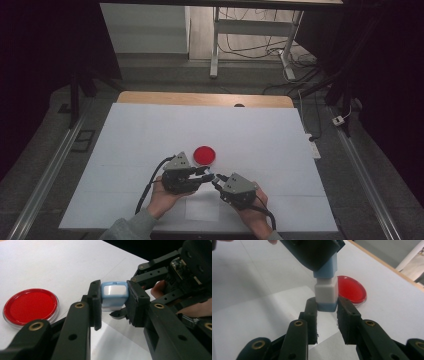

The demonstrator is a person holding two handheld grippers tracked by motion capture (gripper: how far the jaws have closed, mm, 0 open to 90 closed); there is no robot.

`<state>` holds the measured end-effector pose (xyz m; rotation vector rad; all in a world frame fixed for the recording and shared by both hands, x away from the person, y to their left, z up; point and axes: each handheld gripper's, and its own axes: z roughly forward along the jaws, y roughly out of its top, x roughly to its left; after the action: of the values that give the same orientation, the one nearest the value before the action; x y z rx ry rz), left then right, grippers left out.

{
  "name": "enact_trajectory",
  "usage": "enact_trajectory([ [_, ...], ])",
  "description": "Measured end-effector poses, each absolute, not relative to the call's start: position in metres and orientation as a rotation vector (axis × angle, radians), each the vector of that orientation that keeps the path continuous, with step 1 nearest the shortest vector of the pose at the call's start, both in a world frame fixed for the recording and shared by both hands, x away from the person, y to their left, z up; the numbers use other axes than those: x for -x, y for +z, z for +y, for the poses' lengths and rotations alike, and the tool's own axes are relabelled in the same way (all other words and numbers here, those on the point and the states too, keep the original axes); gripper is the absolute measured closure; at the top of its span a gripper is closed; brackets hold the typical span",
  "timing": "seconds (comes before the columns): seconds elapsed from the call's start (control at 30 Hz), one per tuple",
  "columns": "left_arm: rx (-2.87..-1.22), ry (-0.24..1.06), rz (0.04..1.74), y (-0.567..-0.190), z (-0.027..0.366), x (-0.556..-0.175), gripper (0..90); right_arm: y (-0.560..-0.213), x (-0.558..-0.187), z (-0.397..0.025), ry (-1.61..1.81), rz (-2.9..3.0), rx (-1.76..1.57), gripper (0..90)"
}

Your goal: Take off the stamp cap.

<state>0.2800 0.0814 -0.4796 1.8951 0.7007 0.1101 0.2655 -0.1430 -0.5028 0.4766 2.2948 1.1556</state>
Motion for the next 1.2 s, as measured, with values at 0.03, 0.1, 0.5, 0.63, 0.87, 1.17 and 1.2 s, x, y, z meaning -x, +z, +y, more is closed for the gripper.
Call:
enact_trajectory([
  [0.03, -1.891, 0.105, 0.705, -0.4797, 0.0817, -0.2804, 67.5, -0.5024, -0.2650, -0.1430, 1.144, 2.291, -0.474, 70.8],
  [0.1, -1.880, 0.097, 0.718, -0.4800, 0.0818, -0.2807, 67.4, -0.5021, -0.2642, -0.1427, 1.136, 2.280, -0.470, 72.0],
  [0.5, -1.842, 0.078, 0.749, -0.4817, 0.0820, -0.2810, 66.9, -0.5025, -0.2595, -0.1413, 1.072, 2.226, -0.404, 74.6],
  [0.63, -1.832, 0.074, 0.750, -0.4818, 0.0823, -0.2813, 67.0, -0.5023, -0.2588, -0.1416, 1.068, 2.214, -0.400, 74.7],
  [0.87, -1.823, 0.064, 0.758, -0.4828, 0.0837, -0.2819, 67.1, -0.5039, -0.2581, -0.1413, 1.074, 2.214, -0.392, 74.6],
  [1.17, -1.820, 0.056, 0.753, -0.4832, 0.0844, -0.2827, 67.1, -0.5037, -0.2592, -0.1416, 1.066, 2.225, -0.371, 74.6],
  [1.2, -1.818, 0.056, 0.753, -0.4831, 0.0845, -0.2827, 67.1, -0.5036, -0.2593, -0.1418, 1.067, 2.226, -0.372, 74.6],
])
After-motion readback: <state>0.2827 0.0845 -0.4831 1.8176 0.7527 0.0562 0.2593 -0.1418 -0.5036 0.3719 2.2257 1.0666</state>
